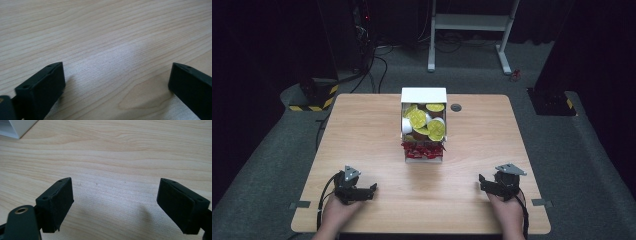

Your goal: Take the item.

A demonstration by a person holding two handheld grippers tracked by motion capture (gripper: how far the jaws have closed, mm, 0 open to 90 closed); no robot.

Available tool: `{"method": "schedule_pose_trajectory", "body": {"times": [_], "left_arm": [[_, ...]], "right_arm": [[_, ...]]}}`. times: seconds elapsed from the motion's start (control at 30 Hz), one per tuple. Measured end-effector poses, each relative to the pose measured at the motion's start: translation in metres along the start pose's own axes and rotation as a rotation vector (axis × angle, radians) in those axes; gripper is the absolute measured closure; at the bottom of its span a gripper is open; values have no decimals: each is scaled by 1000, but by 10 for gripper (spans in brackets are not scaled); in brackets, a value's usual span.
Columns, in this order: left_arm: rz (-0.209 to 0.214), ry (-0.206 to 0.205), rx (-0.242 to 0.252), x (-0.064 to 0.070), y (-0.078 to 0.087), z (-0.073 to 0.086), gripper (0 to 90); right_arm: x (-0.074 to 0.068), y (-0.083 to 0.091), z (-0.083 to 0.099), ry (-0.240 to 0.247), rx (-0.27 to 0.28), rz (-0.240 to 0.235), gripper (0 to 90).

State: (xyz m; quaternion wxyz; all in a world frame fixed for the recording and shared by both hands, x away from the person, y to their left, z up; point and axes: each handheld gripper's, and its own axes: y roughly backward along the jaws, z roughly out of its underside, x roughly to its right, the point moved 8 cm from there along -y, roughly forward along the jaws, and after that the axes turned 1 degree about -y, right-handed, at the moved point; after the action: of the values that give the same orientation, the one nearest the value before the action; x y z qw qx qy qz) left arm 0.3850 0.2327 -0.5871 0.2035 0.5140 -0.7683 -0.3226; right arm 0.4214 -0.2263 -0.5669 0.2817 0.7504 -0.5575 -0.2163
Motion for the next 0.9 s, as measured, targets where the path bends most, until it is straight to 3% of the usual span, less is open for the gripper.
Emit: {"method": "schedule_pose_trajectory", "body": {"times": [0.37, 0.73, 0.9], "left_arm": [[-1, 0, -2, 0, 0, 0, 3], [0, -3, 1, 1, 0, 1, 3], [1, -9, -4, 1, 1, 1, 3]], "right_arm": [[-16, 2, -5, 31, 33, -44, 149], [-33, 1, -7, 76, 49, -55, 188], [-37, 0, -7, 67, 50, -64, 181]]}}
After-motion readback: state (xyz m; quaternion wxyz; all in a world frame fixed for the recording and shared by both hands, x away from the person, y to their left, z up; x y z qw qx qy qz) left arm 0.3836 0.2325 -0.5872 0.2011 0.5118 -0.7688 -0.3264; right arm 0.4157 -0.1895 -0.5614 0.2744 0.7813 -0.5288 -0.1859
